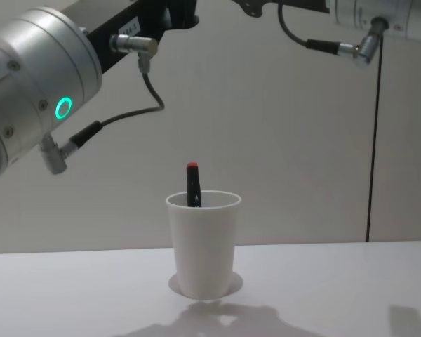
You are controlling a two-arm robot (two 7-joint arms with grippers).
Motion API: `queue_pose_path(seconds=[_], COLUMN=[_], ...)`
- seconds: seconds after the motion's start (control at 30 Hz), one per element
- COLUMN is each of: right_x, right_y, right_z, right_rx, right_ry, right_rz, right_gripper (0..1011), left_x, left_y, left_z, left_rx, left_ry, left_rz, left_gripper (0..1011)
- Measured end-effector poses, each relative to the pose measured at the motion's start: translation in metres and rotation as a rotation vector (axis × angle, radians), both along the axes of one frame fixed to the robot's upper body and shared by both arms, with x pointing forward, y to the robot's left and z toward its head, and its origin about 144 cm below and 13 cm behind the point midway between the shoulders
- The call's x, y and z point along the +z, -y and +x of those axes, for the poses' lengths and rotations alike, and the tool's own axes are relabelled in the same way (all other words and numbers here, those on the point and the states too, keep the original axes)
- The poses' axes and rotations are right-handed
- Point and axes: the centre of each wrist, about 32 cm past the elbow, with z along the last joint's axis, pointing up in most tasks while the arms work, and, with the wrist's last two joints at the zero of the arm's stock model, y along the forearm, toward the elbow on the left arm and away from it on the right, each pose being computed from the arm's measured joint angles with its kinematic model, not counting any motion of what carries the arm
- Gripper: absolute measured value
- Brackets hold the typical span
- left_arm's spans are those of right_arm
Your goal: Place the pen into the pen holder.
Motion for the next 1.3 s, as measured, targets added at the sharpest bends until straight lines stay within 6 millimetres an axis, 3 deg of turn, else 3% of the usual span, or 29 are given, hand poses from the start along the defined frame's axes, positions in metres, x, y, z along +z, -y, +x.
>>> queue_pose_path(seconds=[0.8,0.97,1.2,1.3], right_x=[-0.0001,-0.0003,-0.0003,-0.0003], right_y=[0.0003,0.0011,0.001,0.0008], right_z=[0.0,0.0004,0.0003,0.0003], right_rx=[-0.003,-0.009,-0.007,-0.006], right_ry=[-0.001,-0.003,-0.002,-0.002], right_rz=[-0.001,-0.005,-0.003,-0.004], right_gripper=[129,129,128,128], left_x=[0.0,0.0003,0.0003,0.0003], left_y=[0.0,-0.0001,-0.0001,0.0], left_z=[0.0,-0.0001,-0.0001,-0.0001], left_rx=[0.0,0.001,0.001,0.001], left_ry=[0.0,0.003,0.003,0.003], left_rz=[-0.001,-0.002,-0.002,-0.002], left_gripper=[129,200,459,518])
